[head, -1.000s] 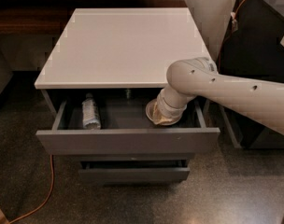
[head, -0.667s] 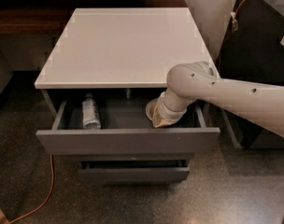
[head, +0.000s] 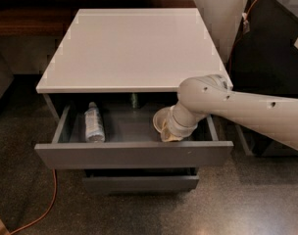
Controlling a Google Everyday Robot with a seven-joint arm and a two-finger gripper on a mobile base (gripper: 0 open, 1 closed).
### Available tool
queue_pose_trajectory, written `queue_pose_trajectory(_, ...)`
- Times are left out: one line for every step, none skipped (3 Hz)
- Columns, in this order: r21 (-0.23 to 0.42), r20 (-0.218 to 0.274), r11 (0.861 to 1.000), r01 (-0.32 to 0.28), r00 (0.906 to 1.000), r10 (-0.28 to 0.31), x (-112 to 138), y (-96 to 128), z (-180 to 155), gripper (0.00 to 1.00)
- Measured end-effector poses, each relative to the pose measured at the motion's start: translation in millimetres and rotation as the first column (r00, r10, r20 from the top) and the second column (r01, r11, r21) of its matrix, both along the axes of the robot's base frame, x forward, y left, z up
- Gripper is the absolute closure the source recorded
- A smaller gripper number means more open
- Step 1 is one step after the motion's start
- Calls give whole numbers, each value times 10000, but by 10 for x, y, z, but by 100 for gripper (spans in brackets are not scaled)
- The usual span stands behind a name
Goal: Pick blue plastic bottle from top drawer and place on counter
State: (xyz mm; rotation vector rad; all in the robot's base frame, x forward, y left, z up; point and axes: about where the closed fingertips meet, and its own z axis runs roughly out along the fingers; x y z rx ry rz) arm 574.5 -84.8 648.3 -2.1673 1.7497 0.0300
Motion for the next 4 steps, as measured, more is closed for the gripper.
queue_pose_trajectory(50, -94, 10000, 58, 9999, -58, -175, -45, -31, 100)
queue_pose_trajectory(83, -168, 9999, 103, 9998, -101, -351, -91, -43, 100)
queue_pose_trajectory(125, -225, 9999, 118, 9997, -115, -517, -133, -32, 100)
queue_pose_trajectory(147, -338, 9997, 219, 9992, -214, -737, -209, -15, 100)
